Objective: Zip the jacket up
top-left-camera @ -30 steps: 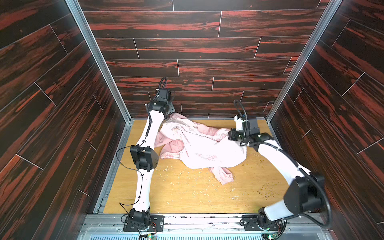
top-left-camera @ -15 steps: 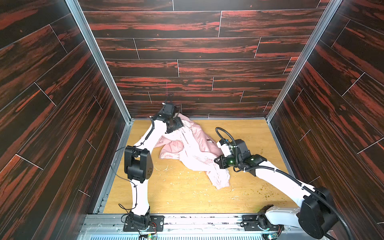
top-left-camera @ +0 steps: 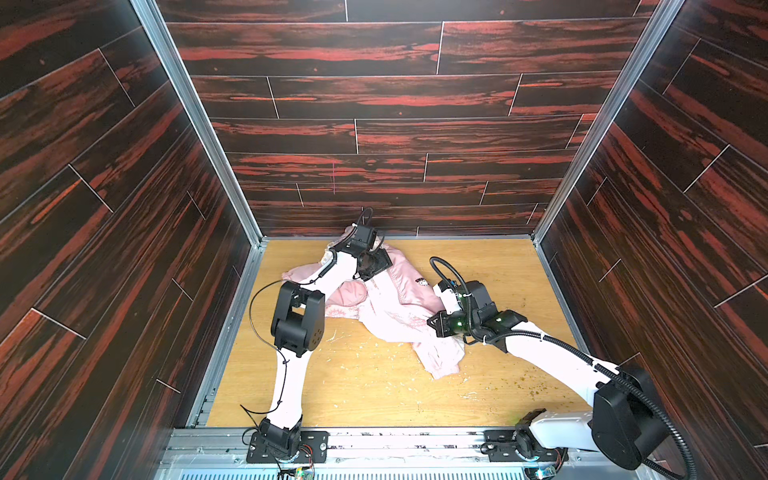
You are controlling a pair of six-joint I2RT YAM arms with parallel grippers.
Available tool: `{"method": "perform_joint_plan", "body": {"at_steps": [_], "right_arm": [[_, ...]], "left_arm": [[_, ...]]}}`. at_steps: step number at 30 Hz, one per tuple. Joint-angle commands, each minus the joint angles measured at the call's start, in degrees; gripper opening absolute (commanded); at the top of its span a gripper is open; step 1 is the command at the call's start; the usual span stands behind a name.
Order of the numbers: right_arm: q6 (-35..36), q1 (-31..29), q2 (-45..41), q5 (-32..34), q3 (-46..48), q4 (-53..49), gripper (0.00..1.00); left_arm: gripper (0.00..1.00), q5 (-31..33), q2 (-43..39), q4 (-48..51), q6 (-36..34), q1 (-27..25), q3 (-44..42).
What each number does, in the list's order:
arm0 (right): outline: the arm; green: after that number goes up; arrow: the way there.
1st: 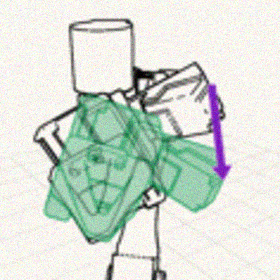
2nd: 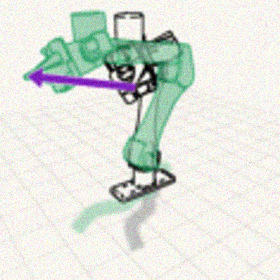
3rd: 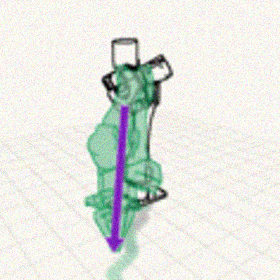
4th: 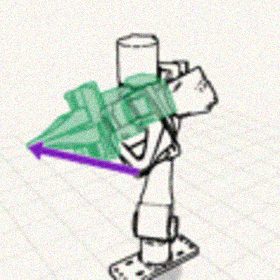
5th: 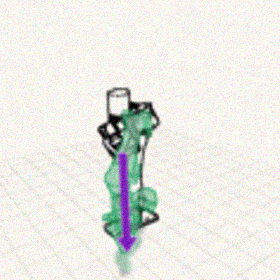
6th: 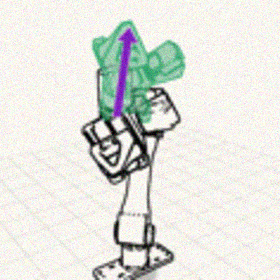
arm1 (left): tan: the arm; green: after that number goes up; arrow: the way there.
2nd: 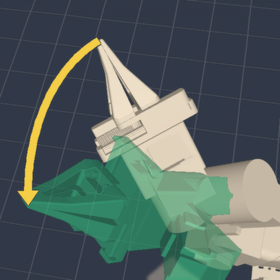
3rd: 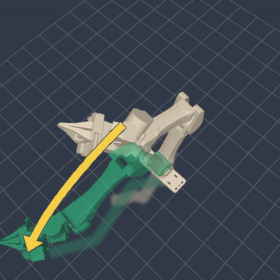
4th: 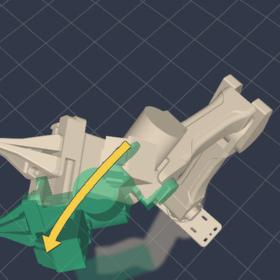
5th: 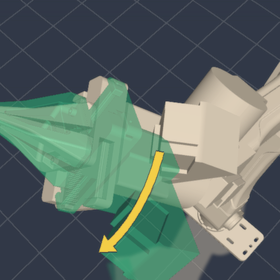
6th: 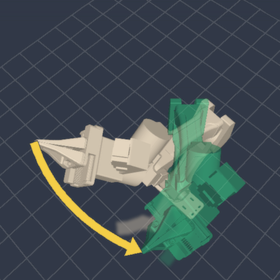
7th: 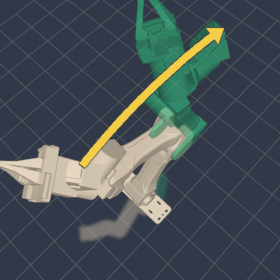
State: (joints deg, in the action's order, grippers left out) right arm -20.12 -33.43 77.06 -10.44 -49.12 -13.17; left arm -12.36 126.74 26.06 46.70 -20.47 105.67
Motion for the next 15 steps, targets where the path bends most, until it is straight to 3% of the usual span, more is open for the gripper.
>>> {"method": "perform_joint_plan", "body": {"at_steps": [1, 15], "right_arm": [[-0.62, -0.32, 0.18, -0.01, -1.41, 0.3, 0.0], [-2.31, -0.27, -0.89, -0.86, -0.78, 1.13, 0.0]], "left_arm": [[0.73, -1.33, -0.62, -5.42, 3.26, 0.08, -1.95], [0.74, -5.78, 2.08, -20.09, 12.26, 0.26, -8.29]]}}
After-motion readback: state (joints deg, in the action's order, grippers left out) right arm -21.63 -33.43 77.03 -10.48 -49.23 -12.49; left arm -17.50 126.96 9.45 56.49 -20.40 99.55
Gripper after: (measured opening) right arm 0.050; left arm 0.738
